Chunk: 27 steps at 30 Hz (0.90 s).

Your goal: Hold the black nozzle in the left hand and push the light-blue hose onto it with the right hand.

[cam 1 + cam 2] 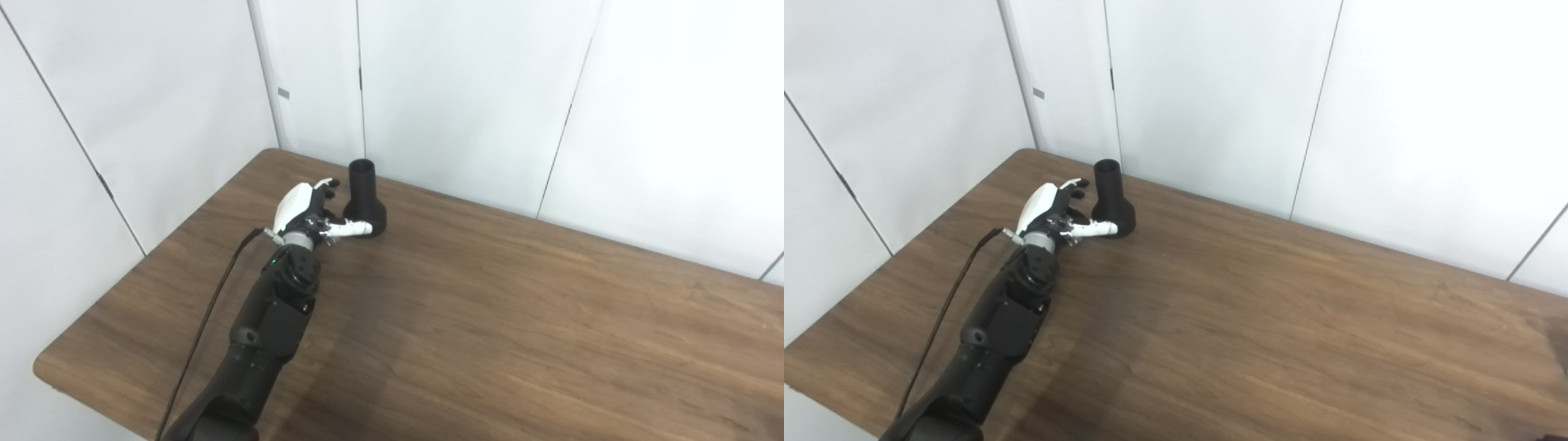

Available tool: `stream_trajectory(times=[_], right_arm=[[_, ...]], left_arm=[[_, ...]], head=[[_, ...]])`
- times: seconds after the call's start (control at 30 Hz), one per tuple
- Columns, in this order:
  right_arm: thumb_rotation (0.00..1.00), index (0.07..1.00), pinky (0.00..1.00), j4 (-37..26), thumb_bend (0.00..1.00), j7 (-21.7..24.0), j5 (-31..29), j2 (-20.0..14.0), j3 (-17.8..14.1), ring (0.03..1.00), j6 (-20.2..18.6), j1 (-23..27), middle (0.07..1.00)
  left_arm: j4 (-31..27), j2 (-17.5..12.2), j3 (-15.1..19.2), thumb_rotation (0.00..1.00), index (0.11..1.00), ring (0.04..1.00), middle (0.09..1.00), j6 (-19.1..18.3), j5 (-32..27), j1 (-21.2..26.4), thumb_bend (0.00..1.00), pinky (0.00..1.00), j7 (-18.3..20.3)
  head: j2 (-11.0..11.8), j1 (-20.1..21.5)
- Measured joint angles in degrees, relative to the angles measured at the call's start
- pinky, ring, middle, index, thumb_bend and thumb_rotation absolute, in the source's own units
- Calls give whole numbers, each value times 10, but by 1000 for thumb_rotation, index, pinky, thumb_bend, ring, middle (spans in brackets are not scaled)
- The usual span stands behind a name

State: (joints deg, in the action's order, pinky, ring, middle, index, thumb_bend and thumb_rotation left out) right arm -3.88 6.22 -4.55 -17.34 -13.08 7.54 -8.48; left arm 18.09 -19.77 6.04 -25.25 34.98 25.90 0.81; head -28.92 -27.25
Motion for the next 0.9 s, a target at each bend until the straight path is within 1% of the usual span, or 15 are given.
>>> stream_trajectory(times=[0.07,0.17,0.2,0.33,0.43,0.5,0.57,0.63,0.77,0.9], right_arm=[[627,623,499,0,475,0,3,0,0,624,-1,0,654],[633,620,498,-4,495,0,6,0,0,623,-4,-1,651],[638,620,496,-6,498,0,7,0,0,621,-4,-2,650],[646,624,499,-21,490,-1,12,0,0,628,-18,-7,656],[650,628,501,-27,494,-2,12,0,0,627,-25,-10,656],[663,631,501,-29,506,-2,12,0,0,628,-26,-11,657],[668,633,502,-29,508,-2,12,0,0,630,-26,-11,659],[669,634,503,-29,515,-2,12,0,0,632,-25,-13,659],[672,635,507,-36,517,-3,13,0,0,634,-27,-18,661],[672,636,510,-41,529,-4,13,0,0,637,-33,-21,662]], left_arm=[[4,-1,-6,291,897,952,915,0,14,4,1000,962,4],[5,-5,-14,285,890,942,908,-1,26,6,1000,993,13],[5,-5,-16,282,891,944,903,-1,27,6,1000,976,14],[5,-8,-23,281,900,948,902,-1,27,6,1000,998,14],[6,-8,-27,292,888,938,874,-2,27,7,1000,1000,15],[6,-10,-36,304,867,917,863,-4,27,8,1000,1000,16],[7,-13,-48,308,866,912,862,-6,29,9,1000,1000,16],[11,-15,-58,311,870,916,871,-6,34,11,1000,1000,16],[17,-16,-68,303,850,928,868,-6,45,16,1000,1000,17],[22,-17,-83,304,842,961,887,-8,54,21,1000,1000,17]], head=[[0,2],[0,4],[0,4],[-1,8],[-3,9],[-4,11],[-4,12],[-4,12],[-5,15],[-8,17]])
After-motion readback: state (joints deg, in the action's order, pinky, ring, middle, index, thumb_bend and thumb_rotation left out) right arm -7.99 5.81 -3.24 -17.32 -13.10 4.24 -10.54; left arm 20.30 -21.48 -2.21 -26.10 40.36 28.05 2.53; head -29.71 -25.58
